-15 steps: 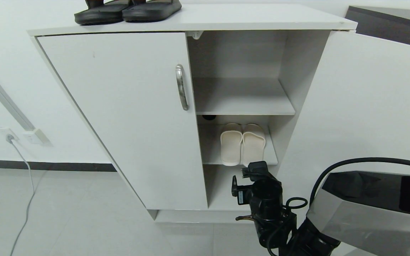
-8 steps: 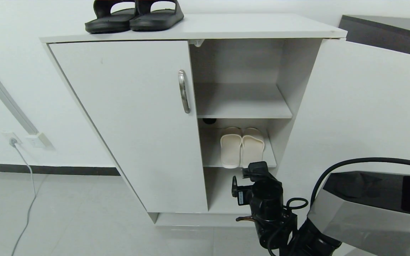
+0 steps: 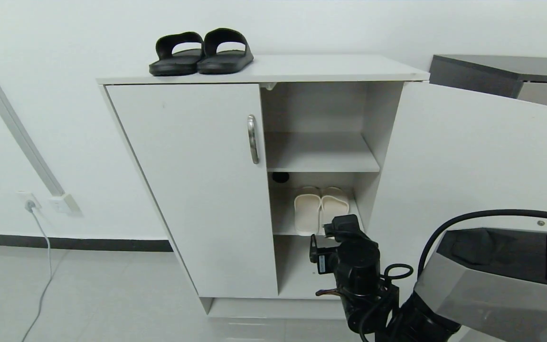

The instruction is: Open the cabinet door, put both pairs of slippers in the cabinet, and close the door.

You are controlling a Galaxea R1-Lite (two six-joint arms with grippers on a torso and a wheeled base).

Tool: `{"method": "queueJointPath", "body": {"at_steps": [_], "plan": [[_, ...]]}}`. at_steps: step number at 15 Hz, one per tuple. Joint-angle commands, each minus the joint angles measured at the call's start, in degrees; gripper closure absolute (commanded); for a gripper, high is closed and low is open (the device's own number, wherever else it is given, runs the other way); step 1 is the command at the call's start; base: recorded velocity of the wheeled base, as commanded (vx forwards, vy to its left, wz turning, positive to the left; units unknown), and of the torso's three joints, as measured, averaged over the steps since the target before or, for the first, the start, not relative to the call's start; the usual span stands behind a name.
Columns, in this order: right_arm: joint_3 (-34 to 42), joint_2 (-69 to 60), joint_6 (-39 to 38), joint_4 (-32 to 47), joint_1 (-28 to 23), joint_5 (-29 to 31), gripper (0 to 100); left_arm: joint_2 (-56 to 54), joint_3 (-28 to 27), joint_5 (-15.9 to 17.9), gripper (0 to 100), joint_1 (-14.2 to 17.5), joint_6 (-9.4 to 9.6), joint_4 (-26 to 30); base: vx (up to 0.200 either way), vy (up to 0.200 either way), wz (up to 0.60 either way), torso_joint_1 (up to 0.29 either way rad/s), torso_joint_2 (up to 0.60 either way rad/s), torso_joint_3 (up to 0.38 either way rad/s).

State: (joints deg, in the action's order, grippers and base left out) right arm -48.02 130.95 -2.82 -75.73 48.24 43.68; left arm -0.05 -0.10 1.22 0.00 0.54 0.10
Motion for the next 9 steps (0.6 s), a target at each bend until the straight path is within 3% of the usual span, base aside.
{"method": "queueJointPath", "body": {"at_steps": [1, 9], "plan": [[0.0, -0.2, 0.0, -0.1, 0.0, 0.0, 0, 0.0, 0.0, 0.0, 100, 0.0, -0.01, 0.0, 0.000, 0.000, 0.00, 0.002, 0.00, 0.178], [0.7, -0.2, 0.2, -0.4, -0.1, 0.0, 0, 0.0, 0.0, 0.0, 100, 0.0, -0.01, 0.0, 0.000, 0.000, 0.00, 0.001, 0.00, 0.021]]}}
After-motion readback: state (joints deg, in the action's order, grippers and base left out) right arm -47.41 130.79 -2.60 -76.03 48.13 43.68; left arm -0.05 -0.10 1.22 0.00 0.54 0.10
